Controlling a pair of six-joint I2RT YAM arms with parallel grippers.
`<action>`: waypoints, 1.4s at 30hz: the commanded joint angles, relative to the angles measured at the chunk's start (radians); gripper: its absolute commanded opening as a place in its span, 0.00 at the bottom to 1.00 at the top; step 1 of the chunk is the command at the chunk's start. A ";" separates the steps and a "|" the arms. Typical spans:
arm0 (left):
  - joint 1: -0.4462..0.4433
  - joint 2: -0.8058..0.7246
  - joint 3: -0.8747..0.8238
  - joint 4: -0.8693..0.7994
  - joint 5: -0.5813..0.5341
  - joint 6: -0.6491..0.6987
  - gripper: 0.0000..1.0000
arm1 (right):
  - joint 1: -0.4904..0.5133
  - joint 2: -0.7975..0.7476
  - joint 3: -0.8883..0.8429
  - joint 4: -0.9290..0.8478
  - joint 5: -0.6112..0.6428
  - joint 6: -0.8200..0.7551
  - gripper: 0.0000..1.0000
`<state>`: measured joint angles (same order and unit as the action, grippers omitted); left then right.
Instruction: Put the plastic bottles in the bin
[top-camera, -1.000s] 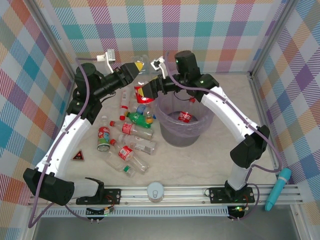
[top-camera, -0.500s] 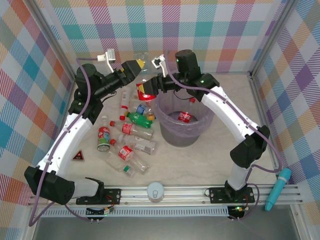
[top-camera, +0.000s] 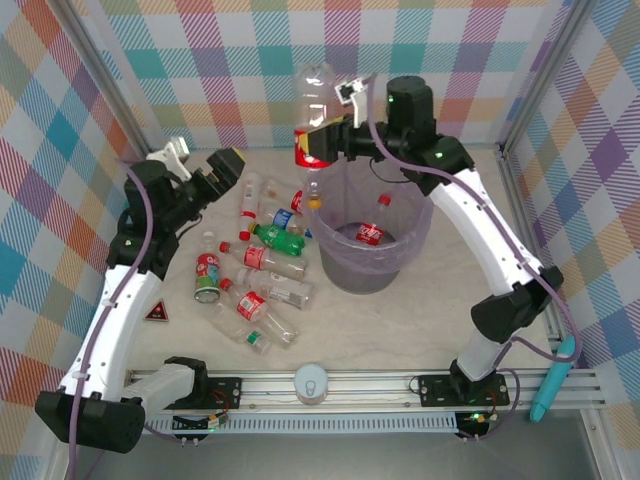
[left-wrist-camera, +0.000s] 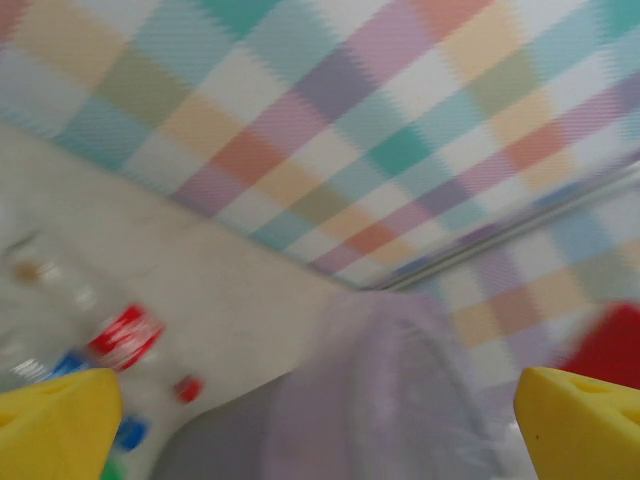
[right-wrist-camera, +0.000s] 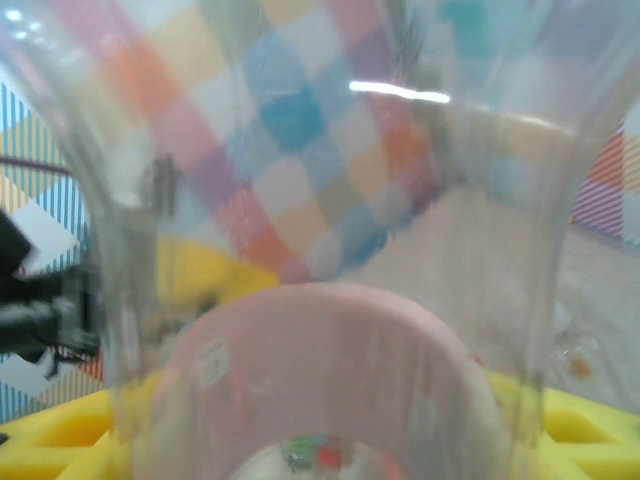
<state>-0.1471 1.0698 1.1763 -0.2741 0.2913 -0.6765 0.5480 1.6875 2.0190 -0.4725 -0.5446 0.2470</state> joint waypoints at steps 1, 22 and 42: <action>0.009 0.013 -0.055 -0.161 -0.134 0.079 1.00 | -0.018 -0.071 0.045 0.000 0.020 -0.006 0.66; -0.030 0.041 -0.207 -0.381 -0.475 0.252 0.98 | -0.155 -0.276 -0.280 -0.053 0.236 -0.105 0.67; 0.032 0.068 -0.352 -0.291 -0.401 0.194 0.95 | -0.156 -0.353 -0.637 0.016 0.165 -0.056 0.75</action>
<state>-0.1497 1.1351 0.8703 -0.6312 -0.1749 -0.4412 0.3901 1.3746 1.4002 -0.4931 -0.3561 0.1806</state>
